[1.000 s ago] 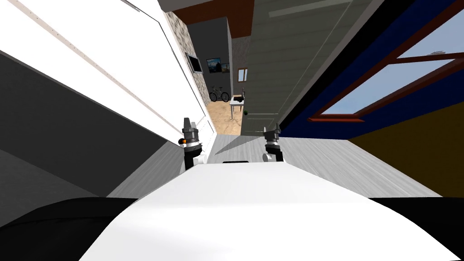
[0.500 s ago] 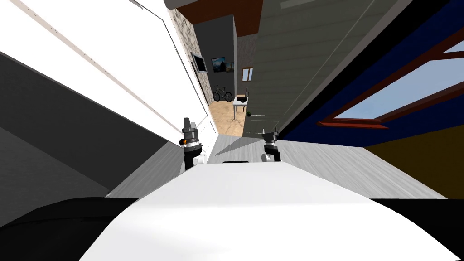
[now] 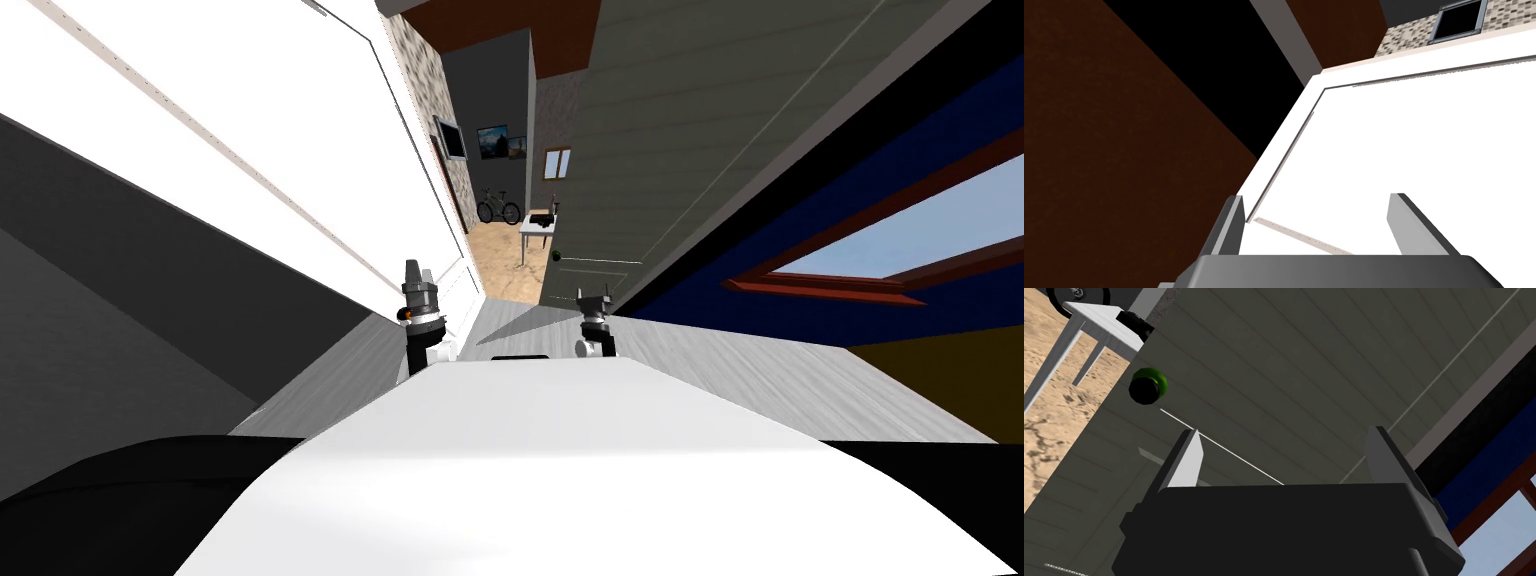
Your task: Pull the door open
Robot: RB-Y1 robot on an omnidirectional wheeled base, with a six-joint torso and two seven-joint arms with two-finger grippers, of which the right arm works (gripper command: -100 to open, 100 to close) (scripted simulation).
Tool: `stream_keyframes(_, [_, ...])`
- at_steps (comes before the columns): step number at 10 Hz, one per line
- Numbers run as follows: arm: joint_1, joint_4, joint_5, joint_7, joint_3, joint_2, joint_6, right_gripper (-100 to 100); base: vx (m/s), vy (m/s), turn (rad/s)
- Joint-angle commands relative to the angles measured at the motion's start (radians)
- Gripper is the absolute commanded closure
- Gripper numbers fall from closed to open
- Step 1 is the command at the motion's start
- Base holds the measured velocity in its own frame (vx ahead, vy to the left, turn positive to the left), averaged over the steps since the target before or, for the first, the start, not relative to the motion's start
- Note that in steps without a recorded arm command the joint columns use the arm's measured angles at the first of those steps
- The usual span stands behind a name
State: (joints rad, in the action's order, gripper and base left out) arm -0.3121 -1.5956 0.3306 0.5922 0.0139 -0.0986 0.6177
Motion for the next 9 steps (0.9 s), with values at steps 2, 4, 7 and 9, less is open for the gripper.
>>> stream_keyframes(2, [0.019, 0.059, 0.037, 0.056, 0.0, -0.003, 0.016, -100, 0.1, -0.015, 0.12])
stream_keyframes(4, [0.034, 0.109, 0.065, 0.098, -0.001, -0.006, 0.031, -100, 0.091, -0.013, 0.11])
stream_keyframes(7, [0.057, 0.182, 0.106, 0.159, -0.002, -0.009, 0.054, -100, 0.099, -0.044, 0.113])
stream_keyframes(9, [0.072, 0.23, 0.133, 0.2, -0.002, -0.011, 0.069, -100, 0.098, -0.019, 0.104])
